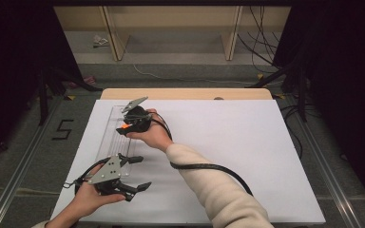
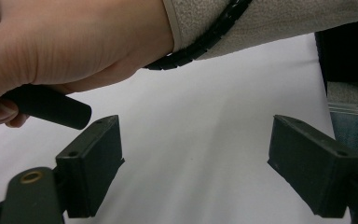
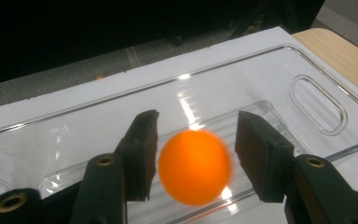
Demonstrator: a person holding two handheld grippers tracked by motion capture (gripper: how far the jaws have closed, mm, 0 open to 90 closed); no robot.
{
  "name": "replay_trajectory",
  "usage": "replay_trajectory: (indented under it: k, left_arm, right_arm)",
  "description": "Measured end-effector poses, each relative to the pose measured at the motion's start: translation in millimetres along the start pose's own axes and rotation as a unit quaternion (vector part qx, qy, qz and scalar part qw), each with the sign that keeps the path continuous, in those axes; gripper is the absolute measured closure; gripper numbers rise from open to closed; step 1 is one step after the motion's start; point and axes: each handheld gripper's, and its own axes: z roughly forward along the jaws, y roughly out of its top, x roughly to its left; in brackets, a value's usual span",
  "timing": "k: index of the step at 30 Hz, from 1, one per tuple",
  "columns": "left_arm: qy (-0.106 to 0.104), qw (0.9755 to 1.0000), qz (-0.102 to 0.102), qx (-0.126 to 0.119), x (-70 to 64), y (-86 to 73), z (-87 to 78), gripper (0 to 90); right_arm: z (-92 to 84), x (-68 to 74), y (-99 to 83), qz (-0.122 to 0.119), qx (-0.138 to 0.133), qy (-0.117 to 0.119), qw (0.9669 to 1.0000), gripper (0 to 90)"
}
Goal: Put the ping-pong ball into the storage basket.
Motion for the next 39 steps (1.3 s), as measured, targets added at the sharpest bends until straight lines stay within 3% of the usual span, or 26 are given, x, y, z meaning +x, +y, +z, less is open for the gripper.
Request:
replay_trajectory:
  k: [12, 26, 39]
  left_arm:
    - [0.0, 1.0, 0.0, 0.0, -0.1, 0.0, 0.1, 17.0]
    - [-0.001, 1.0, -0.002, 0.0, 0.0, -0.2, 0.5, 17.0]
    - [0.002, 1.0, -0.002, -0.001, 0.3, -0.2, 0.1, 17.0]
  right_arm:
    - [-2.1, 0.5, 0.8, 0.0, -0.003, -0.003, 1.0, 45.5]
    - [-16.0, 1.1, 0.1, 0.006, -0.026, -0.008, 0.9996, 19.4]
    - [-38.8, -5.9, -12.5, 0.017, -0.035, -0.027, 0.9989, 16.4]
